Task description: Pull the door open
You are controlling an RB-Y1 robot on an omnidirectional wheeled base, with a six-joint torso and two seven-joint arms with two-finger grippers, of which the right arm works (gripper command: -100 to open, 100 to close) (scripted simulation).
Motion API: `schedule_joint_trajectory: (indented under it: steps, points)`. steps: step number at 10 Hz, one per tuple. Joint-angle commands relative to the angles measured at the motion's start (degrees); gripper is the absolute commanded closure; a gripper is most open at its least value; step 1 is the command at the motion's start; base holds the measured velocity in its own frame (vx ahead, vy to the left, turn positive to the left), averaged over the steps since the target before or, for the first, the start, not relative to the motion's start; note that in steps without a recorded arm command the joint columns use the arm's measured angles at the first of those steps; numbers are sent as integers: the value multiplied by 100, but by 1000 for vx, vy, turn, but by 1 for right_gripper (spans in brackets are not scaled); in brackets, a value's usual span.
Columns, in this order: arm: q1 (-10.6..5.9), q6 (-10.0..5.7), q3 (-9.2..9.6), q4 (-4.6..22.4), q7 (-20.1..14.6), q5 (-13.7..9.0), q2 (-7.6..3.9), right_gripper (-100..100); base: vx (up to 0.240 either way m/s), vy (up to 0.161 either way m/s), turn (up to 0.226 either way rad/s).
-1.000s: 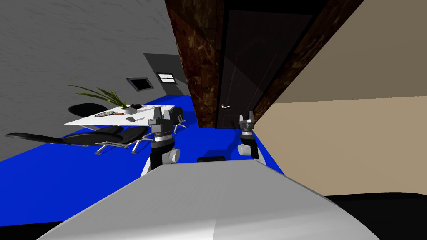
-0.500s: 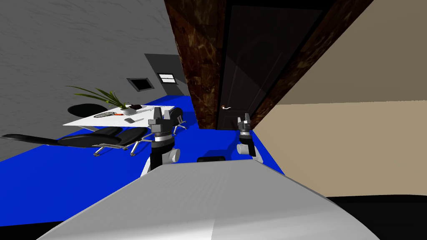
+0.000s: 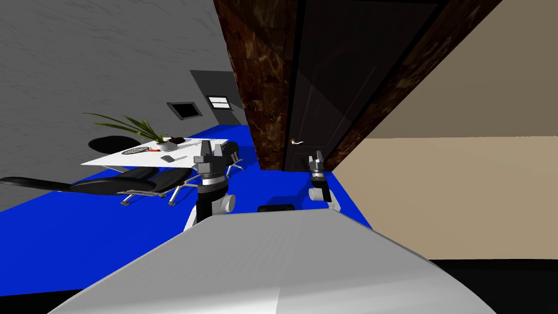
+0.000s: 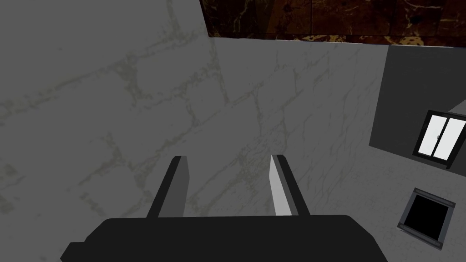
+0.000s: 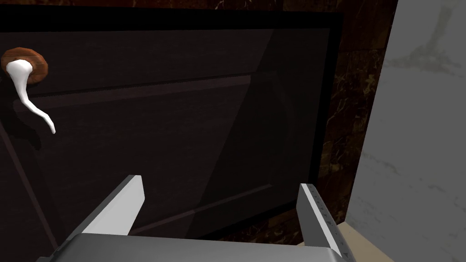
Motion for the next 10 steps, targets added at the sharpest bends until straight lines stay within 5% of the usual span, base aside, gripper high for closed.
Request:
schedule_joint_trajectory:
  steps: [1, 10]
  points:
    - [-120, -44, -9, 286, 26, 4, -17, -100, 100, 7, 18]
    - [-659, -154, -101, 1707, 104, -13, -180, -100, 88, -3, 19]
